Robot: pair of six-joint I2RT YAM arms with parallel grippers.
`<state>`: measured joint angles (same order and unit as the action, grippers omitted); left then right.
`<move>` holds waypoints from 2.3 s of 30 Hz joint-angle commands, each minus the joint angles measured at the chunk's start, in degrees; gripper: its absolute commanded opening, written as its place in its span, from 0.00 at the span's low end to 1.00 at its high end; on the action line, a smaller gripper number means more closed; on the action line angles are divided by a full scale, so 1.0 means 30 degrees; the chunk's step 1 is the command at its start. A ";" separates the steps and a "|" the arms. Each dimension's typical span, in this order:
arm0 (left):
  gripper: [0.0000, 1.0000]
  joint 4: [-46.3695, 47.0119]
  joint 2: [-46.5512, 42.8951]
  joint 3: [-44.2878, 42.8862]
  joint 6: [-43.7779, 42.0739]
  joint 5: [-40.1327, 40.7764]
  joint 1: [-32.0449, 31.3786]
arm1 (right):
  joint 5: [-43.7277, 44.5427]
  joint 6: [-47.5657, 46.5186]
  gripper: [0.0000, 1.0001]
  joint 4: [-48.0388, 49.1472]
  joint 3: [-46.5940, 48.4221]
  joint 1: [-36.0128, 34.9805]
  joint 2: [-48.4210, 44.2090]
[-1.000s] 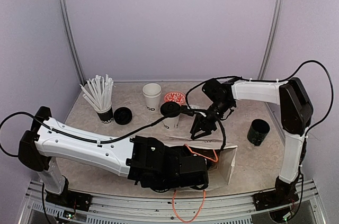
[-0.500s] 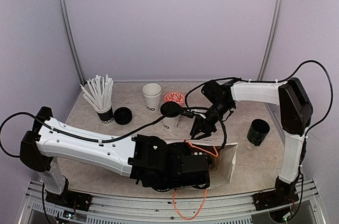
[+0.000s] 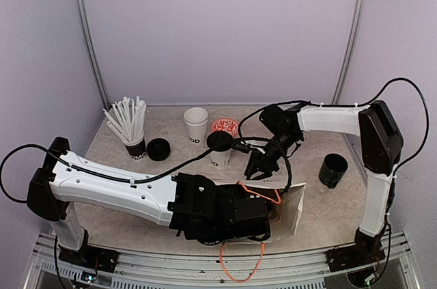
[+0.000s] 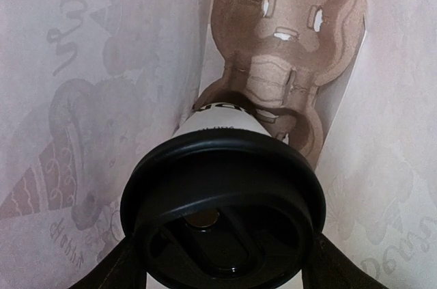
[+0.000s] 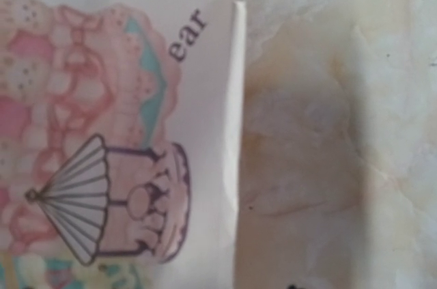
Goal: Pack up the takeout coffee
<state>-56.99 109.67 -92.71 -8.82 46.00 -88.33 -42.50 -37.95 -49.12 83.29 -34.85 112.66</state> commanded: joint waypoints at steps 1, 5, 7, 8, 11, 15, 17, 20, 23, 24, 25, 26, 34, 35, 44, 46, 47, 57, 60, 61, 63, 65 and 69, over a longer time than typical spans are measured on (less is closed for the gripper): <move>0.68 0.0479 -0.0415 0.0332 0.0250 -0.0394 0.0294 | -0.0488 -0.0250 0.42 -0.0090 -0.0223 -0.0416 0.0387; 0.68 0.0586 -0.0586 0.0283 0.0118 -0.0011 0.0162 | -0.0345 -0.0265 0.42 -0.0075 -0.0251 -0.0450 0.0356; 0.68 0.0730 -0.0707 0.0393 0.0054 0.0023 0.0094 | -0.0281 -0.0264 0.42 -0.0032 -0.0294 -0.0453 0.0356; 0.68 0.0817 -0.0804 0.0443 -0.0010 -0.0068 0.0105 | -0.0277 -0.0290 0.42 0.0005 -0.0331 -0.0453 0.0356; 0.68 0.0949 -0.0928 0.0678 -0.0055 -0.0304 0.0248 | -0.0349 -0.0468 0.42 0.0019 -0.0418 -0.0508 0.0382; 0.68 0.0929 -0.0804 0.0755 -0.0023 -0.0924 0.0452 | -0.0557 -0.0684 0.42 -0.0148 -0.0326 -0.0648 0.0570; 0.68 0.0783 -0.0730 0.0679 0.0064 -0.1101 0.0498 | -0.0569 -0.0819 0.42 -0.0300 -0.0260 -0.0683 0.0687; 0.68 0.0433 -0.0625 0.0285 0.0220 -0.1850 0.0676 | -0.0608 -0.1082 0.42 -0.0675 -0.0091 -0.0684 0.0752; 0.68 -0.0200 -0.0430 -0.0294 0.0554 -0.2807 0.0872 | -0.0523 -0.1231 0.42 -0.1040 0.0075 -0.0616 0.0644; 0.68 -0.0482 -0.0315 -0.0536 0.0693 -0.3139 0.0920 | -0.0410 -0.1275 0.42 -0.1121 0.0148 -0.0518 0.0586; 0.68 -0.0756 -0.0228 -0.0765 0.0813 -0.3577 0.0973 | -0.0322 -0.1317 0.42 -0.1186 0.0182 -0.0366 0.0502; 0.68 -0.1035 -0.0107 -0.1005 0.1000 -0.4137 0.1057 | -0.0231 -0.1344 0.43 -0.1201 0.0227 -0.0168 0.0415; 0.69 -0.2528 0.0619 -0.2197 0.1908 -0.7005 0.1679 | 0.0112 -0.1895 0.43 -0.2106 0.0988 0.2335 -0.0490; 0.68 -0.2729 0.0761 -0.2426 0.1936 -0.7246 0.1749 | 0.0080 -0.1973 0.43 -0.2214 0.1005 0.2605 -0.0680; 0.68 -0.3221 0.1695 -0.3296 0.2586 -0.8093 0.2053 | -0.0161 -0.2290 0.44 -0.2473 0.0235 0.3530 -0.2008; 0.68 -0.3343 0.1711 -0.3449 0.2747 -0.8290 0.2063 | -0.0372 -0.2352 0.44 -0.2470 -0.0021 0.3560 -0.2071; 0.68 -0.3387 0.1718 -0.3487 0.2824 -0.8461 0.2054 | -0.0479 -0.2389 0.44 -0.2490 -0.0106 0.3560 -0.2082; 0.69 -0.4201 0.1730 -0.4521 0.4156 -1.1742 0.2002 | -0.1479 -0.2575 0.44 -0.2781 -0.0111 0.3561 -0.1970; 0.69 -0.4722 0.1970 -0.4778 0.4690 -1.3083 0.2061 | -0.1565 -0.2662 0.44 -0.2796 -0.0355 0.3560 -0.2001; 0.70 -0.4811 0.2006 -0.4796 0.4832 -1.3356 0.2141 | -0.1591 -0.2670 0.44 -0.2758 -0.0482 0.3560 -0.2029; 0.71 -0.4948 0.2077 -0.4887 0.5059 -1.3453 0.2471 | -0.1622 -0.2703 0.44 -0.2649 -0.0706 0.3560 -0.2103; 0.72 -0.5024 0.2216 -0.5045 0.5183 -1.3440 0.2868 | -0.1651 -0.2685 0.44 -0.2531 -0.0839 0.3575 -0.2132; 0.71 -0.4990 0.2585 -0.5398 0.5128 -1.3517 0.3385 | -0.1667 -0.2722 0.44 -0.2515 -0.0995 0.3633 -0.2213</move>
<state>-70.32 114.37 -108.25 4.73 10.41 -79.66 -45.93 -45.43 -56.34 81.10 -24.34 107.66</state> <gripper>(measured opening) 0.718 0.438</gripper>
